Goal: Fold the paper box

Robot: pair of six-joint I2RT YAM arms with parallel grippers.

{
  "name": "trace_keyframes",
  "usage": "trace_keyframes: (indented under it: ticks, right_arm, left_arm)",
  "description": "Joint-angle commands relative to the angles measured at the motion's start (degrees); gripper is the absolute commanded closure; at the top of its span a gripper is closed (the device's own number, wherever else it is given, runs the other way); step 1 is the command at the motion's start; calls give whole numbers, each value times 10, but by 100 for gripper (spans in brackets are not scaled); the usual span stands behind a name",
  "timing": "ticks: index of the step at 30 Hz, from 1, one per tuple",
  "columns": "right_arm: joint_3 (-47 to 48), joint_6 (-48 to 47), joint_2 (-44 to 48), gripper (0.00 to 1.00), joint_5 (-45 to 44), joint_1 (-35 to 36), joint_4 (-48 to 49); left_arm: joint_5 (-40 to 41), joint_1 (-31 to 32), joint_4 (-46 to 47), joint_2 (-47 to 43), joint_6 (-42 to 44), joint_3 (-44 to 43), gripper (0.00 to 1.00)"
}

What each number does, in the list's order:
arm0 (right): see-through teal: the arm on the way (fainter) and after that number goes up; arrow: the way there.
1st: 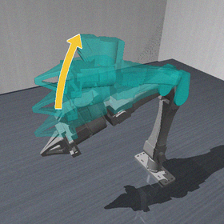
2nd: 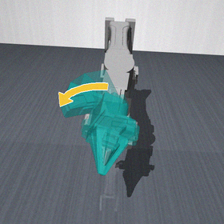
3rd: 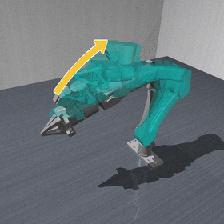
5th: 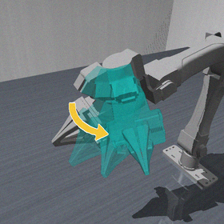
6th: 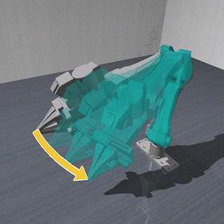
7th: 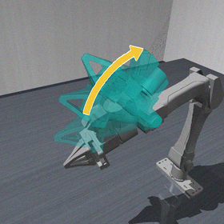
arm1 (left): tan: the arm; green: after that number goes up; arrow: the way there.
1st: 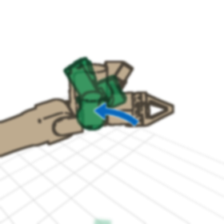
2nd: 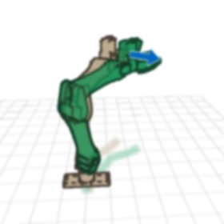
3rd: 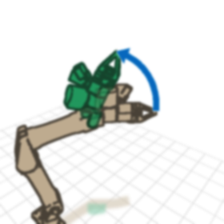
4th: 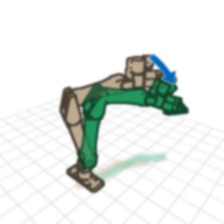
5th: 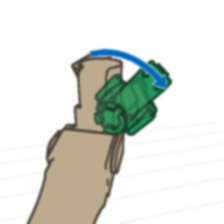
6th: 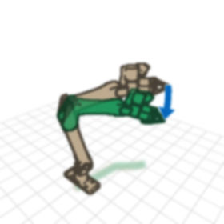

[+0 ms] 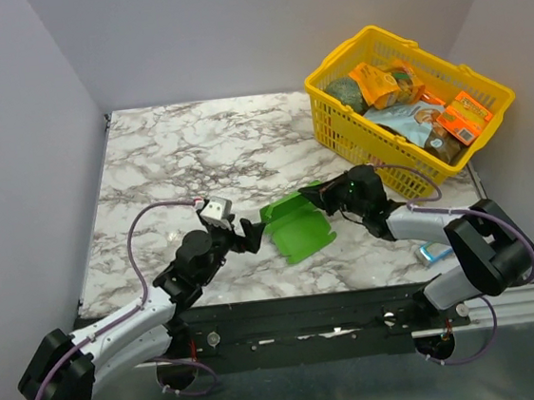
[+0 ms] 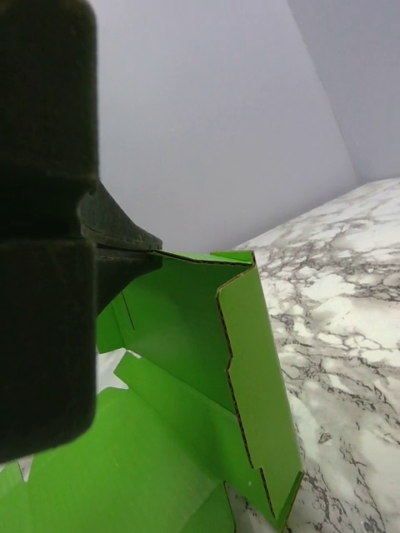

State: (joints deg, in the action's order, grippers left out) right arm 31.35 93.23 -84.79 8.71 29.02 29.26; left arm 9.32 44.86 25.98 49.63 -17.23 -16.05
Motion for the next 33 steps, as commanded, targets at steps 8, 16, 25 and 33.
trace_keyframes:
  ticks: [8,16,25,33]
  right_arm:
    - [17,24,11,99,3,-12,-21]
    - [19,29,11,100,13,-12,-14]
    - [15,34,10,100,22,-12,-4]
    - [13,41,2,99,32,-12,6]
  left_arm:
    - [32,-69,-29,-36,-235,120,2]
    - [-78,-97,148,178,-237,96,7]
    - [-105,-99,290,313,-260,85,13]
    - [-64,-99,359,364,-292,114,28]
